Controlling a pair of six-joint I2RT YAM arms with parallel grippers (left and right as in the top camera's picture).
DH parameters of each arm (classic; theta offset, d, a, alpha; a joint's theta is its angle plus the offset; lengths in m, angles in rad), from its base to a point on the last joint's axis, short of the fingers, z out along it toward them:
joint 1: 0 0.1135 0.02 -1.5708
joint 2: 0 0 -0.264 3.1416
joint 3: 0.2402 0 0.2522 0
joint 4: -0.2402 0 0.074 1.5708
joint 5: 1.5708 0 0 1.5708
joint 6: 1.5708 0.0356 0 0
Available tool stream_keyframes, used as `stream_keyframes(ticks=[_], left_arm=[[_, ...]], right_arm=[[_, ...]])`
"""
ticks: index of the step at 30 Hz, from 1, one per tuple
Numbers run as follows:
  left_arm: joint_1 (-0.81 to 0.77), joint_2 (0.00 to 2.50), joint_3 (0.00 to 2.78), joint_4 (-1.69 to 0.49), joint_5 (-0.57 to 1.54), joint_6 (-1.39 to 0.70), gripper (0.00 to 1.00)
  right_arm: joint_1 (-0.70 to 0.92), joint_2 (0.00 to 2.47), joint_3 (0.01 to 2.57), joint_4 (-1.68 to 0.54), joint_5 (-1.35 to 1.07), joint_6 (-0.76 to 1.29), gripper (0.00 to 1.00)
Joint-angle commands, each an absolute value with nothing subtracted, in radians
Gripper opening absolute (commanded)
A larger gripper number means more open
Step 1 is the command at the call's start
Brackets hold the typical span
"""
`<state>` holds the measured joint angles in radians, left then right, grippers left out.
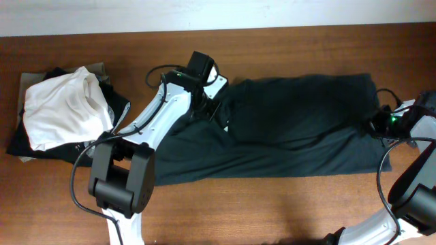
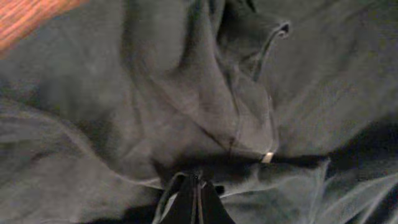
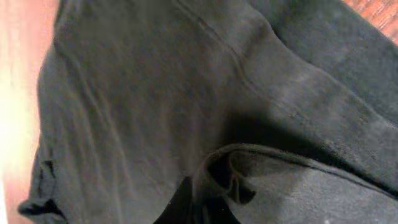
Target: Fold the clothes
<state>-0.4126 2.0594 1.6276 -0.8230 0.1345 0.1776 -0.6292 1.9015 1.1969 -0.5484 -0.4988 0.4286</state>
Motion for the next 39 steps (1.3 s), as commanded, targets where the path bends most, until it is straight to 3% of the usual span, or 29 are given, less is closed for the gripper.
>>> stream_keyframes(ticks=[1, 2, 3, 4, 5, 7, 8, 9, 10, 16, 17, 18, 19, 20, 22, 24, 25, 27, 29, 32, 33, 35, 37, 39], left_arm=[[-0.396, 2.082, 1.642, -0.827, 0.120, 0.159, 0.00], [-0.397, 2.083, 1.638, -0.836, 0.151, 0.159, 0.40], [-0.397, 2.089, 1.636, -0.842, 0.185, 0.159, 0.55], [-0.397, 2.103, 1.636, -0.849, 0.219, 0.160, 0.62], [-0.397, 2.119, 1.636, -0.853, 0.242, 0.160, 0.63], [-0.416, 2.171, 1.636, -0.850, 0.266, 0.175, 0.62], [-0.417, 2.172, 1.636, -0.844, 0.265, 0.175, 0.51], [-0.416, 2.172, 1.638, -0.842, 0.262, 0.175, 0.19], [-0.415, 2.172, 1.642, -0.844, 0.238, 0.174, 0.00], [-0.410, 2.175, 1.848, -0.952, 0.107, 0.175, 0.00], [-0.410, 2.183, 1.847, -0.978, 0.087, 0.175, 0.08], [-0.410, 2.185, 1.847, -0.984, 0.074, 0.175, 0.18], [-0.410, 2.184, 1.847, -0.995, 0.054, 0.175, 0.51], [-0.410, 2.184, 1.847, -1.024, 0.015, 0.175, 0.66], [-0.410, 2.184, 1.847, -1.119, -0.052, 0.175, 0.70], [-0.405, 2.174, 1.857, -1.254, -0.049, 0.172, 0.57], [-0.392, 2.149, 1.860, -1.340, -0.049, 0.130, 0.57], [-0.319, 2.108, 1.860, -1.474, -0.044, 0.013, 0.59], [-0.218, 2.107, 1.856, -1.552, 0.096, 0.003, 0.58], [-0.162, 2.107, 1.840, -1.621, 0.116, 0.012, 0.58], [-0.160, 2.107, 1.800, -1.618, 0.116, 0.014, 0.58], [-0.160, 2.107, 1.668, -1.565, 0.117, 0.011, 0.57], [-0.160, 2.107, 1.512, -1.506, 0.117, 0.007, 0.54], [-0.158, 2.107, 1.417, -1.446, 0.116, 0.007, 0.47]], right_arm=[[-0.622, 1.903, 1.212, -0.533, -0.527, 0.455, 0.07], [-0.622, 1.903, 1.212, -0.534, -0.527, 0.455, 0.07], [-0.622, 1.903, 1.212, -0.534, -0.527, 0.454, 0.07], [-0.622, 1.903, 1.212, -0.535, -0.527, 0.454, 0.07], [-0.622, 1.903, 1.212, -0.535, -0.528, 0.454, 0.07], [-0.622, 1.903, 1.212, -0.539, -0.527, 0.454, 0.07], [-0.622, 1.903, 1.212, -0.540, -0.528, 0.454, 0.07], [-0.622, 1.903, 1.212, -0.543, -0.528, 0.454, 0.07], [-0.622, 1.903, 1.212, -0.546, -0.528, 0.454, 0.06], [-0.622, 1.903, 1.212, -0.546, -0.527, 0.454, 0.09], [-0.622, 1.903, 1.212, -0.545, -0.527, 0.454, 0.33], [-0.622, 1.903, 1.212, -0.545, -0.527, 0.454, 0.52], [-0.623, 1.903, 1.212, -0.548, -0.528, 0.438, 0.69], [-0.630, 1.903, 1.212, -0.562, -0.528, 0.419, 0.75], [-0.680, 1.903, 1.213, -0.604, -0.548, 0.374, 0.72], [-0.776, 1.903, 1.230, -0.677, -0.554, 0.373, 0.71], [-0.852, 1.903, 1.250, -0.748, -0.578, 0.345, 0.68], [-0.945, 1.903, 1.258, -0.896, -0.421, 0.345, 0.68], [-0.949, 1.904, 1.258, -0.920, -0.312, 0.348, 0.65], [-0.899, 1.905, 1.229, -0.910, -0.230, 0.353, 0.47], [-0.868, 1.905, 1.202, -0.894, -0.175, 0.377, 0.33], [-0.850, 1.905, 1.163, -0.868, -0.172, 0.402, 0.24], [-0.870, 1.904, 1.173, -0.877, -0.172, 0.402, 0.05], [-0.885, 1.903, 1.186, -0.887, -0.176, 0.402, 0.04]])
